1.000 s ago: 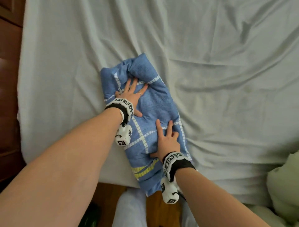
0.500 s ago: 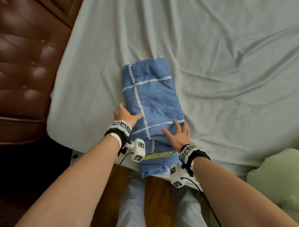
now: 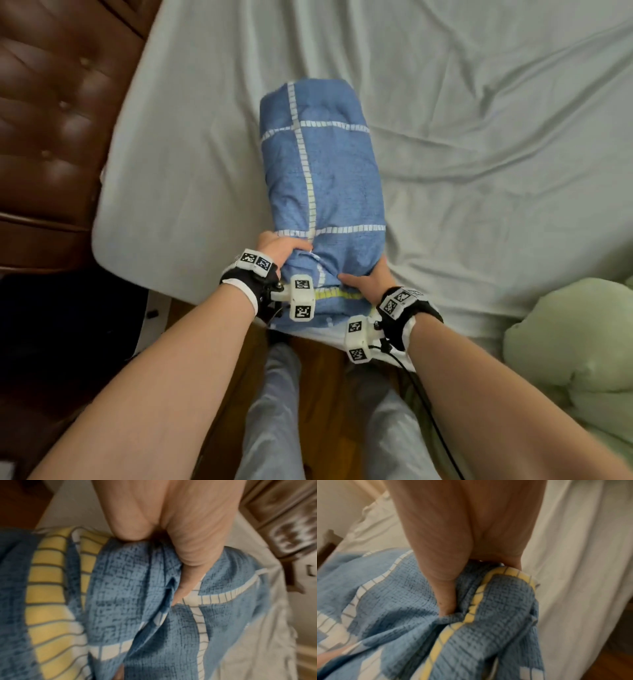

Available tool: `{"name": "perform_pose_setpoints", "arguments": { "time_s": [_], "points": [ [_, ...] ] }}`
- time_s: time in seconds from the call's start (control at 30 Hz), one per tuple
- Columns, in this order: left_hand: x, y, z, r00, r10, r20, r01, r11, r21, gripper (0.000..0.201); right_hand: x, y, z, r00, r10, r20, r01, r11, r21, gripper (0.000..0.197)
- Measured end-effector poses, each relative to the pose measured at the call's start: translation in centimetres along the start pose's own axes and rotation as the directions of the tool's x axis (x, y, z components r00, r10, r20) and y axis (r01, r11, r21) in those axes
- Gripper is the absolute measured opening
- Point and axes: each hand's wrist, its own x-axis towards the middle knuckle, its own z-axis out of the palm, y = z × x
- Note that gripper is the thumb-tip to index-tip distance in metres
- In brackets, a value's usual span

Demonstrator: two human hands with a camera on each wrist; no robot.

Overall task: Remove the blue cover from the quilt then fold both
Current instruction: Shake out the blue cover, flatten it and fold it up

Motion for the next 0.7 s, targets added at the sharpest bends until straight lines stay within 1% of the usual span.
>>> {"name": "perform_pose_setpoints", "arguments": {
  "time_s": [0.03, 0.07, 0.13, 0.17, 0.2, 0.23, 0.27, 0.3, 0.37, 0.43, 0.47, 0.5, 0.53, 0.57, 0.6, 0.63, 0.67, 0.7],
  "points": [
    [-1.6, 1.8, -0.3, 0.999, 0.04, -0.002, -0.039, 0.998, 0.055, 0.066, -1.1, -1.3, -0.4, 1.0, 0.0, 0.0, 0.0, 1.0, 0.001, 0.096],
    [-4.0, 4.0, -0.6, 0.995, 0.1, 0.008, -0.1, 0.987, 0.122, 0.063, -2.4, -3.1, -1.0, 1.0, 0.02, -0.016, -0.021, 0.999, -0.035, 0.102],
    [-9.7, 8.9, -1.0, 0.978, 0.205, 0.033, -0.205, 0.931, 0.301, 0.045, -5.6, -7.4, -2.9, 0.996, 0.007, -0.094, -0.02, 0.989, -0.145, 0.112],
    [-12.6, 11.2, -1.2, 0.966, 0.252, 0.056, -0.254, 0.889, 0.382, 0.037, -7.6, -9.9, -4.1, 0.992, -0.044, -0.121, 0.021, 0.983, -0.185, 0.119],
    [-15.5, 13.1, -1.3, 0.953, 0.286, 0.097, -0.297, 0.825, 0.481, 0.031, -9.6, -12.6, -5.5, 0.982, -0.135, -0.133, 0.103, 0.97, -0.219, 0.124],
    [-18.2, 15.0, -1.6, 0.936, 0.329, 0.127, -0.341, 0.752, 0.564, 0.032, -11.4, -15.1, -6.7, 0.959, -0.247, -0.141, 0.203, 0.941, -0.27, 0.128],
    [-20.5, 16.8, -2.2, 0.906, 0.401, 0.136, -0.393, 0.677, 0.623, 0.034, -13.4, -17.8, -8.1, 0.929, -0.346, -0.131, 0.29, 0.9, -0.324, 0.132],
    [-22.7, 18.3, -2.8, 0.886, 0.439, 0.149, -0.417, 0.614, 0.67, 0.034, -15.3, -20.2, -9.5, 0.903, -0.415, -0.114, 0.356, 0.869, -0.343, 0.138],
    [-26.6, 20.8, -3.8, 0.835, 0.506, 0.218, -0.476, 0.463, 0.748, 0.032, -18.9, -23.8, -12.0, 0.88, -0.468, -0.078, 0.411, 0.834, -0.368, 0.149],
    [-30.0, 22.9, -4.3, 0.782, 0.541, 0.31, -0.541, 0.339, 0.77, 0.033, -22.1, -25.2, -13.7, 0.869, -0.487, -0.088, 0.398, 0.793, -0.462, 0.154],
    [-31.5, 23.7, -4.5, 0.74, 0.566, 0.363, -0.593, 0.296, 0.748, 0.029, -23.6, -25.5, -14.2, 0.858, -0.499, -0.12, 0.382, 0.776, -0.502, 0.156],
    [-32.9, 24.5, -4.5, 0.706, 0.57, 0.421, -0.646, 0.274, 0.712, 0.023, -24.7, -25.8, -14.6, 0.839, -0.519, -0.162, 0.37, 0.765, -0.527, 0.159],
    [-34.1, 25.4, -4.6, 0.649, 0.588, 0.483, -0.709, 0.238, 0.664, 0.018, -25.9, -26.1, -14.8, 0.812, -0.544, -0.211, 0.368, 0.759, -0.537, 0.162],
    [-35.2, 26.1, -4.7, 0.585, 0.607, 0.539, -0.767, 0.196, 0.611, 0.018, -27.0, -26.5, -15.0, 0.782, -0.564, -0.266, 0.369, 0.762, -0.532, 0.165],
    [-36.2, 26.6, -4.7, 0.513, 0.619, 0.595, -0.813, 0.128, 0.568, 0.022, -28.1, -26.7, -15.3, 0.746, -0.579, -0.328, 0.378, 0.774, -0.508, 0.166],
    [-37.0, 27.2, -4.5, 0.449, 0.618, 0.645, -0.843, 0.054, 0.535, 0.024, -29.3, -26.8, -15.6, 0.7, -0.602, -0.383, 0.418, 0.781, -0.464, 0.166],
    [-38.2, 27.6, -4.3, 0.394, 0.594, 0.702, -0.864, -0.022, 0.503, 0.022, -30.4, -26.8, -16.0, 0.66, -0.617, -0.429, 0.475, 0.785, -0.398, 0.166],
    [-39.3, 28.0, -4.1, 0.35, 0.56, 0.751, -0.877, -0.086, 0.473, 0.02, -31.3, -26.6, -16.2, 0.636, -0.625, -0.452, 0.537, 0.78, -0.323, 0.164]
  ]
}}
